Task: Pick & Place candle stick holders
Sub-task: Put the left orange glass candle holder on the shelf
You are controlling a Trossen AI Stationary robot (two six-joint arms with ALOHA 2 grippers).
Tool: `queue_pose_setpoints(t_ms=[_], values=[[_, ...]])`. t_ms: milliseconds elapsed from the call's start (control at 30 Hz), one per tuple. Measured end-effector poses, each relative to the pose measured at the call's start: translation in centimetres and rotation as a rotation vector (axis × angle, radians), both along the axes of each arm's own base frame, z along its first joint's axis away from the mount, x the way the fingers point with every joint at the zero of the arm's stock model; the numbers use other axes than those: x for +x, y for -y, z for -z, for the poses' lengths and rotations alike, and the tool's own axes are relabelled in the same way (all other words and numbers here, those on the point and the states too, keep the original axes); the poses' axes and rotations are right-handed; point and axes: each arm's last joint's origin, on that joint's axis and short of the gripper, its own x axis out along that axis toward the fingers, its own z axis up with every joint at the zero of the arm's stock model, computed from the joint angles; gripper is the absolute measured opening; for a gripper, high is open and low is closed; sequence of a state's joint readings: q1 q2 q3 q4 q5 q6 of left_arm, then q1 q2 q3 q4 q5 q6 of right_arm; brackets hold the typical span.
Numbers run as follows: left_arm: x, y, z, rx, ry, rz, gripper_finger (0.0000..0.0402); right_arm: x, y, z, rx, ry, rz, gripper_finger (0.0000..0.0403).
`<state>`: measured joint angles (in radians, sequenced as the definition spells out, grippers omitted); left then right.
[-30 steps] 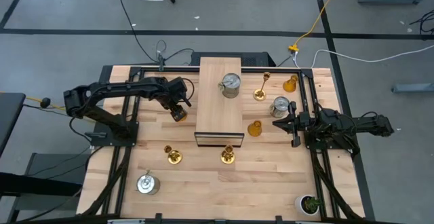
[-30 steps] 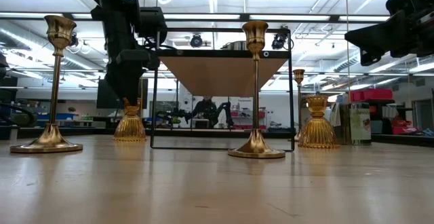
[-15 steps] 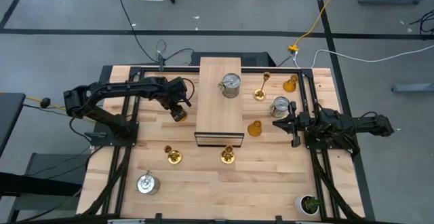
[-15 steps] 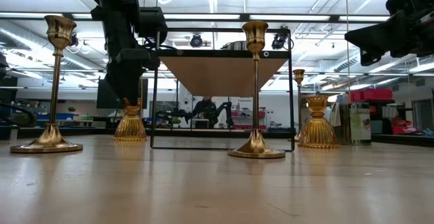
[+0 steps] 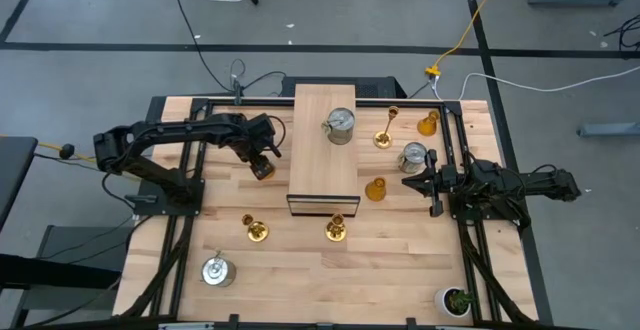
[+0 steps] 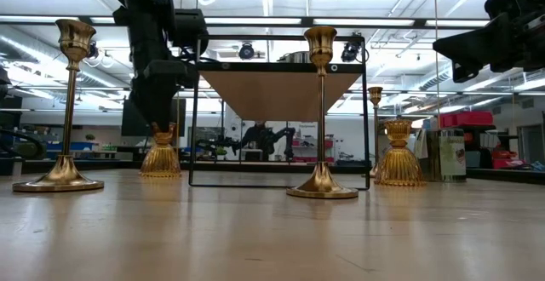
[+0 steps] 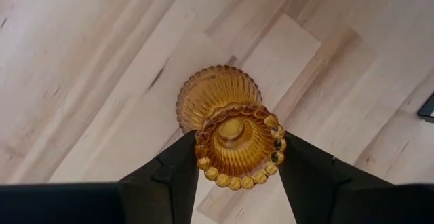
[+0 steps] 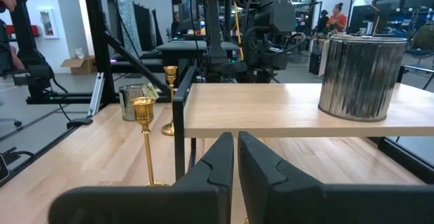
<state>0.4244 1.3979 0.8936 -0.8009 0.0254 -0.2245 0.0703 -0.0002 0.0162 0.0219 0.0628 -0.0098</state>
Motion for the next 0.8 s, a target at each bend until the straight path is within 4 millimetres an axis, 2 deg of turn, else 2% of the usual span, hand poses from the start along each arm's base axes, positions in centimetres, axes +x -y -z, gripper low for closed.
queue_pose_setpoints(t_ms=[533,800], values=[[-1.0,-0.2,-1.2,0.011,0.033,-0.024,0.0182,0.0,0.0,0.0,0.000,0.000,0.001,0.0027],[-1.0,-1.0,-2.8,0.020,0.037,-0.032,0.0182,0.0,0.0,0.0,0.000,0.000,0.001,0.0027]])
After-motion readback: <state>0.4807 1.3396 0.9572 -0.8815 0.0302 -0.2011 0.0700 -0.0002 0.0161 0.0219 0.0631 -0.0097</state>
